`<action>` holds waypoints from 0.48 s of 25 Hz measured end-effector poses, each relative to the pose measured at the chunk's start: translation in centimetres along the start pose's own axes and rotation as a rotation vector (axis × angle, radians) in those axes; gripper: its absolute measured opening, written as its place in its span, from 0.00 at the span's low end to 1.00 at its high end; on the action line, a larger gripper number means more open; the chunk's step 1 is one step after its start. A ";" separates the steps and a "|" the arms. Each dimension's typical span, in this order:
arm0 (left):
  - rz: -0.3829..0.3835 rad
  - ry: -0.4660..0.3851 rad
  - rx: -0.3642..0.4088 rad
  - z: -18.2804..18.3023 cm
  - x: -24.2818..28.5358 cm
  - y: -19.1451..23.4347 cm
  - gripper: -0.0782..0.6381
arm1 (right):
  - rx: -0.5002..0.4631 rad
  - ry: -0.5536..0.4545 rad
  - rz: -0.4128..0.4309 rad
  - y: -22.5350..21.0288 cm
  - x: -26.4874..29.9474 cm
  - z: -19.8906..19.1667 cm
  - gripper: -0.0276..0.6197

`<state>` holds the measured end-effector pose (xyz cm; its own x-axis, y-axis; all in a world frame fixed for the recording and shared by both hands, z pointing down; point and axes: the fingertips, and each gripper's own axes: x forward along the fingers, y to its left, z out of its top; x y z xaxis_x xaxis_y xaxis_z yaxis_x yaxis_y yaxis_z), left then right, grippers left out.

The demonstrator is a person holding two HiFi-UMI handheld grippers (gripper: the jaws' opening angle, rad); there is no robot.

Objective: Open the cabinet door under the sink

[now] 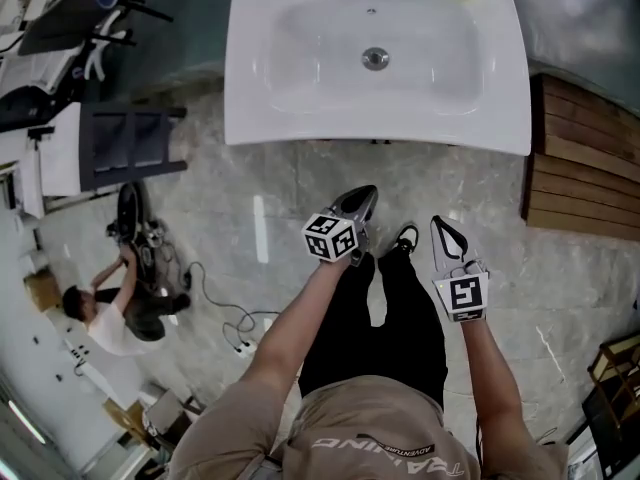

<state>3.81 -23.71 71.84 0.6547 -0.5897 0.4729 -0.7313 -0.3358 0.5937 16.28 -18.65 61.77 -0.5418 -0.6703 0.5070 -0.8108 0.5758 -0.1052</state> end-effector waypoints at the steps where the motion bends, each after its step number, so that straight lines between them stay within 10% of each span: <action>1: -0.006 -0.018 -0.035 -0.1 0.6 0.6 0.13 | 0.001 0.008 0.006 -0.2 0.6 -0.6 0.05; 12: -0.091 -0.343 -0.752 -1.4 5.1 8.3 0.13 | 0.036 -0.045 0.005 -1.9 6.7 -2.3 0.05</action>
<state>1.34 -28.49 80.15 0.5215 -0.8161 0.2490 -0.2753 0.1153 0.9544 14.72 -23.14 67.32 -0.5548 -0.6883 0.4674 -0.8149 0.5628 -0.1386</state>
